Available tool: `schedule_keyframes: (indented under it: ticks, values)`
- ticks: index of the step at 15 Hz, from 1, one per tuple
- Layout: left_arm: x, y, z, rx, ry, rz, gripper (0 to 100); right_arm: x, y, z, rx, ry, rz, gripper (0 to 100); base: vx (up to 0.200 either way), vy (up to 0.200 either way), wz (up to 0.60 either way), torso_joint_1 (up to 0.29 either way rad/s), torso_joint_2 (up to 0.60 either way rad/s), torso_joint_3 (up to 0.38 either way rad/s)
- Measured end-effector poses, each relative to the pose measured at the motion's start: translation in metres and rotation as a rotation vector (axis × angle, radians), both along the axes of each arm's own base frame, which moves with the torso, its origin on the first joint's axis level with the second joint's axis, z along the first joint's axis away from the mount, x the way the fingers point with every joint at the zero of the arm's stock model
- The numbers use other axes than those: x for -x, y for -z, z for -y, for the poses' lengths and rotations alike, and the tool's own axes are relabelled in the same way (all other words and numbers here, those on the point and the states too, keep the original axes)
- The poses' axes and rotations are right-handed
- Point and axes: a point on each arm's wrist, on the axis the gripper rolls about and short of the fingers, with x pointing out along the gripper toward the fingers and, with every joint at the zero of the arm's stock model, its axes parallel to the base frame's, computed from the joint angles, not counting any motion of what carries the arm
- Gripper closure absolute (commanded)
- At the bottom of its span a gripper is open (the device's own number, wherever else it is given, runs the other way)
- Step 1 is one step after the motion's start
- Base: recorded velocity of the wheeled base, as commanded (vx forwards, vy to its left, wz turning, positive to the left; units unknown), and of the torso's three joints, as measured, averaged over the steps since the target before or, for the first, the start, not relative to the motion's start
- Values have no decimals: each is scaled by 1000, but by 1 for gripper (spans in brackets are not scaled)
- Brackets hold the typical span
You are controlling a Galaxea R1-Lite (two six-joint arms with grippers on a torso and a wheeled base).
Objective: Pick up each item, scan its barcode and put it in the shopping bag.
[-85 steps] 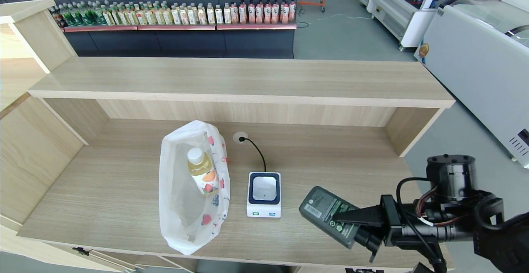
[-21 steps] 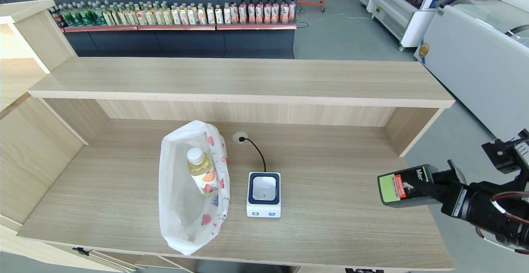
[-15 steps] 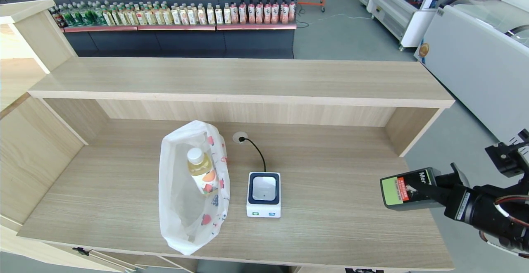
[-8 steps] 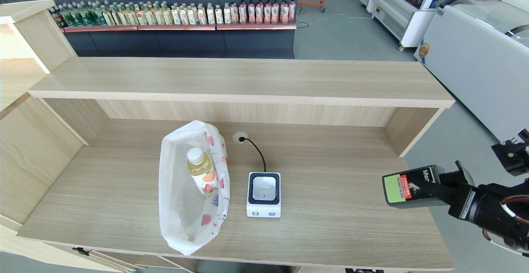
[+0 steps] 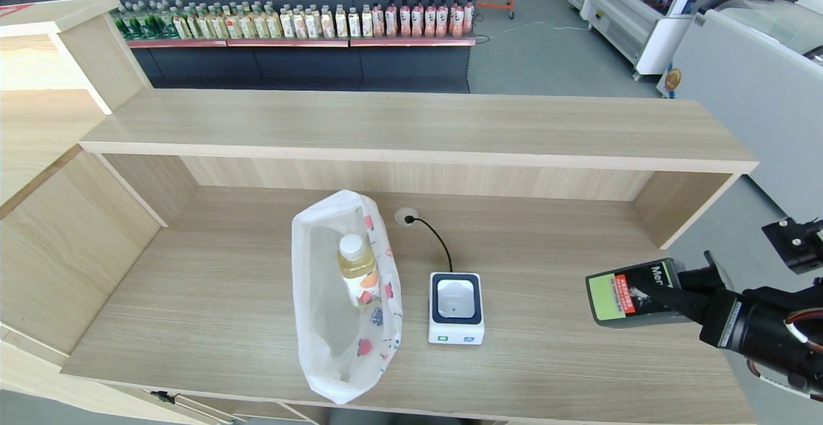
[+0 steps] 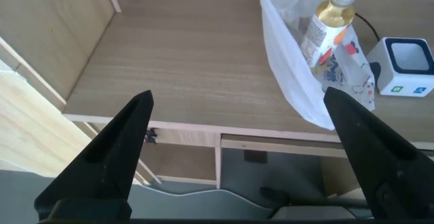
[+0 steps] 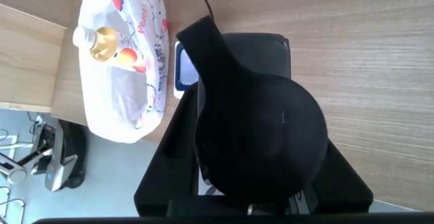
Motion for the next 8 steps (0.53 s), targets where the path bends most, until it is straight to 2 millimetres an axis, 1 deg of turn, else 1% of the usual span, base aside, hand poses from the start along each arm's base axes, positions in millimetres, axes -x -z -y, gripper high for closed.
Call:
schedule_keyframes:
  ticks: [2, 4, 8]
  values:
    - [0, 0, 0, 0, 0, 0, 0, -4, 0, -3, 1, -18, -7, 100, 0, 200, 0, -2, 5, 2]
    - [0, 0, 0, 0, 0, 0, 0, -14, 2, -6, 5, -27, -27, 100, 0, 200, 0, 5, 0, 2]
    - [0, 0, 0, -1, 0, 0, 0, -45, 13, -12, 14, -30, -89, 100, 0, 0, 0, 0, 0, 0]
